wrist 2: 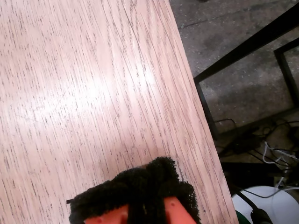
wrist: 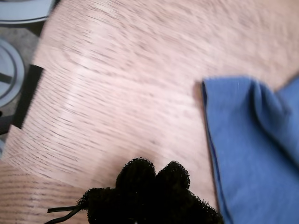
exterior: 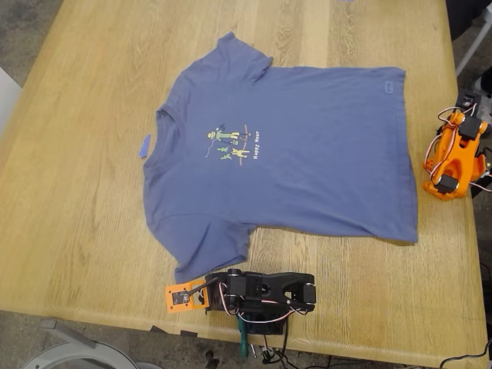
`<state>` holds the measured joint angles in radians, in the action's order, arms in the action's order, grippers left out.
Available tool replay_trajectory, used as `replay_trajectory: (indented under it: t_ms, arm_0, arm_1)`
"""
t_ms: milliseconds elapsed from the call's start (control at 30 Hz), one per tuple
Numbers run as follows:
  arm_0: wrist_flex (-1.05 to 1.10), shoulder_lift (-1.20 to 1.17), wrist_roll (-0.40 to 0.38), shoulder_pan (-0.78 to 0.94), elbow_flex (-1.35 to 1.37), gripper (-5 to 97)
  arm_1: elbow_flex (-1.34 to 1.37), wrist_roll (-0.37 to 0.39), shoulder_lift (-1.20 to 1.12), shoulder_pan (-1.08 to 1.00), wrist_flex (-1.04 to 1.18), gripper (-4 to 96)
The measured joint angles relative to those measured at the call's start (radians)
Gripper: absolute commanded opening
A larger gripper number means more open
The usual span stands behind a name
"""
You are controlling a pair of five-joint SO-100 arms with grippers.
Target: Fold a T-shirt
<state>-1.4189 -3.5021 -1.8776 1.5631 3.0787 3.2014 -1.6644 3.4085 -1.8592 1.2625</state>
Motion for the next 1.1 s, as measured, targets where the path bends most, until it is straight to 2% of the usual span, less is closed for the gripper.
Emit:
replay_trajectory:
  t_ms: [33, 133, 200, 267, 367, 467, 567, 700, 800, 900, 1100]
  arm_0:
    - [-0.002, 0.000, -0.014, 0.000, 0.000, 0]
    - [-0.005, 0.000, 0.067, 0.000, 0.000, 0]
    - [-0.006, 0.000, 0.075, -0.003, 0.000, 0]
    - [-0.006, 0.000, 0.060, -0.028, 0.000, 2]
    - [0.008, 0.000, -0.003, -0.087, 0.000, 6]
    - [0.083, 0.000, -0.015, -0.126, 0.002, 22]
    - [0.172, 0.000, 0.009, -0.170, 0.002, 40]
    - [0.247, 0.000, 0.032, -0.261, -0.028, 53]
    - [0.261, 0.000, 0.048, -0.348, -0.072, 59]
    - [0.244, 0.000, 0.054, -0.402, -0.130, 61]
    - [0.081, 0.048, 0.091, -0.474, -0.342, 62]
  arm_1:
    - [0.000, 0.000, 0.000, -0.002, 0.000, 2.9]
    - [0.000, -0.005, 0.000, -0.032, 0.000, 12.5]
    - [0.000, -0.003, 0.000, -0.049, 0.000, 14.6]
    - [0.000, -0.003, 0.000, -0.037, -0.002, 16.2]
    - [-0.003, -0.006, 0.000, 0.002, -0.003, 23.8]
    - [-0.037, -0.006, 0.000, 0.032, -0.025, 27.7]
    - [-0.112, 0.046, -0.006, 0.084, -0.041, 29.1]
    - [-0.249, 0.103, -0.011, 0.126, -0.037, 35.9]
    - [-0.377, 0.120, -0.006, 0.141, -0.002, 42.9]
    - [-0.499, 0.120, -0.011, 0.201, 0.031, 44.4]
    - [-0.732, 0.072, -0.009, 0.541, 0.144, 44.5]
